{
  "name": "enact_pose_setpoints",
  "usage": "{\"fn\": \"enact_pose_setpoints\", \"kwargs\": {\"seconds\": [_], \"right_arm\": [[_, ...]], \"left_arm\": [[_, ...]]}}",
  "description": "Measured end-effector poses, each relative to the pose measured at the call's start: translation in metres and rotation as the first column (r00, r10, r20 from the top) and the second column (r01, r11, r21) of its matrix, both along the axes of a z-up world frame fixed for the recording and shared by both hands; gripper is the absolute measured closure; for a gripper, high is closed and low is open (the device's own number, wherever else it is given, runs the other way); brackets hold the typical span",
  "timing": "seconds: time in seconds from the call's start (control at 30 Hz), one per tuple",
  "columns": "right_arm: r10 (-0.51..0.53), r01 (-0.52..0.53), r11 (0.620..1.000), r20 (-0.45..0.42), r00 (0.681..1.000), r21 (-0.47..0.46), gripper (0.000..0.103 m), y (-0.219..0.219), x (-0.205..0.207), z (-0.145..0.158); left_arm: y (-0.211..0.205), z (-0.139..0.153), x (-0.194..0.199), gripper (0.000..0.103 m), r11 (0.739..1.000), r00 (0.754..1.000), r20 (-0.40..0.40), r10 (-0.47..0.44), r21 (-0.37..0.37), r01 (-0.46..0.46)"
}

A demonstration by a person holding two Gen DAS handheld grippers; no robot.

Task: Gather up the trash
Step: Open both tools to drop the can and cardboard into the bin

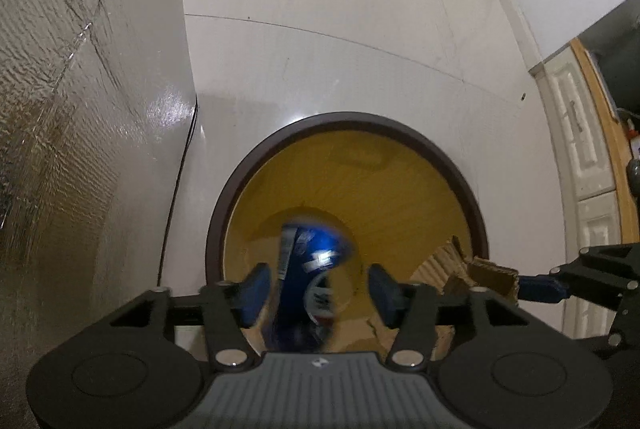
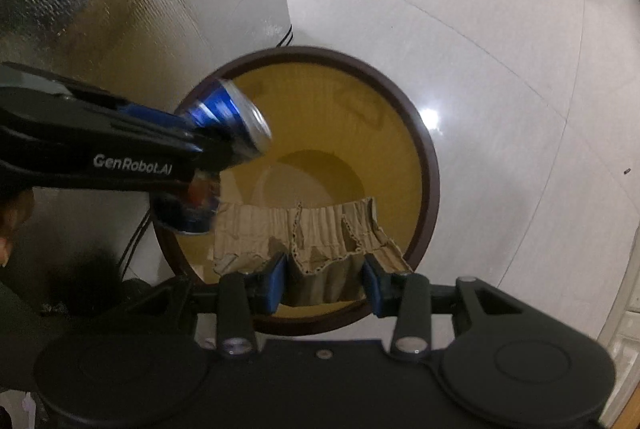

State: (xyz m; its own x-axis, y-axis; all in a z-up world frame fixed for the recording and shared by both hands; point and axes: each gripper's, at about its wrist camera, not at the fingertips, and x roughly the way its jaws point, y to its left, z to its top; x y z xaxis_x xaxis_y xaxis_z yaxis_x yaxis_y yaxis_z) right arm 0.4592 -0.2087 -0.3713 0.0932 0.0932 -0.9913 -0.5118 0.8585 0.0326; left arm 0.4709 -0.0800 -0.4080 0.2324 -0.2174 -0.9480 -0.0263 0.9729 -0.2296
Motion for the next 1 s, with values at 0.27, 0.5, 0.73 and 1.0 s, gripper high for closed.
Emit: {"fn": "enact_pose_setpoints", "kwargs": {"seconds": [0.27,0.5,0.73,1.0], "right_arm": [[0.007,-0.008,0.999,-0.005,1.000,-0.033,0.060,-0.004,0.018,-0.014],[0.046,-0.045,0.999,0.010,0.999,-0.010,0.059,-0.003,0.013,-0.018],[0.045,-0.045,0.999,-0.020,0.999,-0.010,0.041,-0.012,0.008,-0.016],[0.063,-0.063,0.998,-0.022,0.998,-0.026,0.019,-0.020,0.000,-0.017]], "left_arm": [[-0.005,0.000,0.001,0.038,0.991,0.999,0.006,-0.047,0.123,0.046],[-0.007,0.005,0.000,0.031,0.981,0.998,0.009,-0.068,0.183,0.065],[0.002,0.006,-0.006,0.024,0.973,0.997,-0.007,-0.076,0.219,0.075],[0.001,0.007,-0.015,0.015,0.971,0.996,-0.026,-0.086,0.222,0.090]]}}
